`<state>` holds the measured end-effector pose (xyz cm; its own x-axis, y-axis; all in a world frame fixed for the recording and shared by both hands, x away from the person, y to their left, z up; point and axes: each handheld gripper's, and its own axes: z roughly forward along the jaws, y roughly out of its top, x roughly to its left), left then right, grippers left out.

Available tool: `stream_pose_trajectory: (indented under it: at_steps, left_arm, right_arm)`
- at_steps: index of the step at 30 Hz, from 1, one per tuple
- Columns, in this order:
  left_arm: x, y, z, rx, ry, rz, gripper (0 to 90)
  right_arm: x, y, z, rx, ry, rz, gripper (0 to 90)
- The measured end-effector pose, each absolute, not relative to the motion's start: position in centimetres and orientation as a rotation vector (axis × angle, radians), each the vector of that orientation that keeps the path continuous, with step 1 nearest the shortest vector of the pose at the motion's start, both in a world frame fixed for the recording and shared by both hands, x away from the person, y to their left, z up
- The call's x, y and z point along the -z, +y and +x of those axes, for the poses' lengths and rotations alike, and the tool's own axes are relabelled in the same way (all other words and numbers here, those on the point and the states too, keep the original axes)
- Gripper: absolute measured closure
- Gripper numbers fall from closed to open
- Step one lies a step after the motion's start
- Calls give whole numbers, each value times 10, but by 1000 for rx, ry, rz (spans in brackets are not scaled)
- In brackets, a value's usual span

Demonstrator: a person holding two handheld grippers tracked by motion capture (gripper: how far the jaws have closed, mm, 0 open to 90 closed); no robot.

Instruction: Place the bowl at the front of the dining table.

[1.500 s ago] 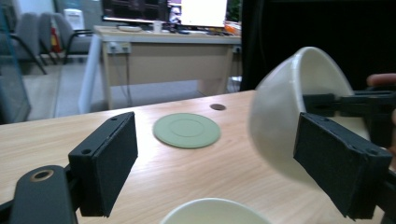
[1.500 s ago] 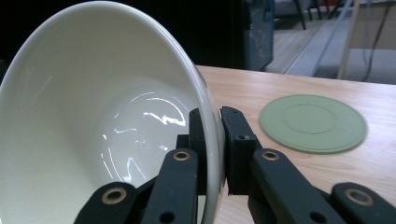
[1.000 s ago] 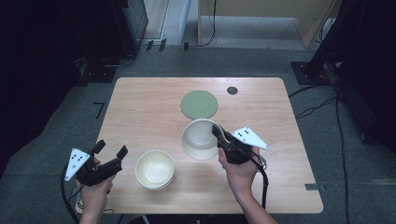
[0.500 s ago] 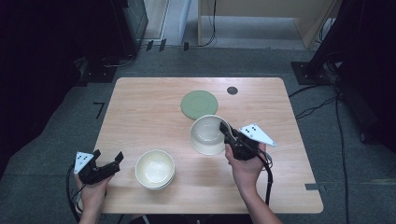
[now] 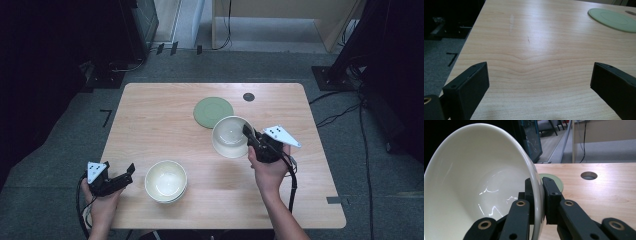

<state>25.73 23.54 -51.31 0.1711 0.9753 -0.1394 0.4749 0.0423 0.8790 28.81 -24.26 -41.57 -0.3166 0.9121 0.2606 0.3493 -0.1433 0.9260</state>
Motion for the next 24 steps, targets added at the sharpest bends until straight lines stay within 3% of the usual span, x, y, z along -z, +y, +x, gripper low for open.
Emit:
stream_pose_trajectory:
  at_steps: [24]
  left_arm:
    - [514,234,262,-710,1470,1598,20]
  right_arm:
    - [406,-240,363,-1398,1646,1501,847]
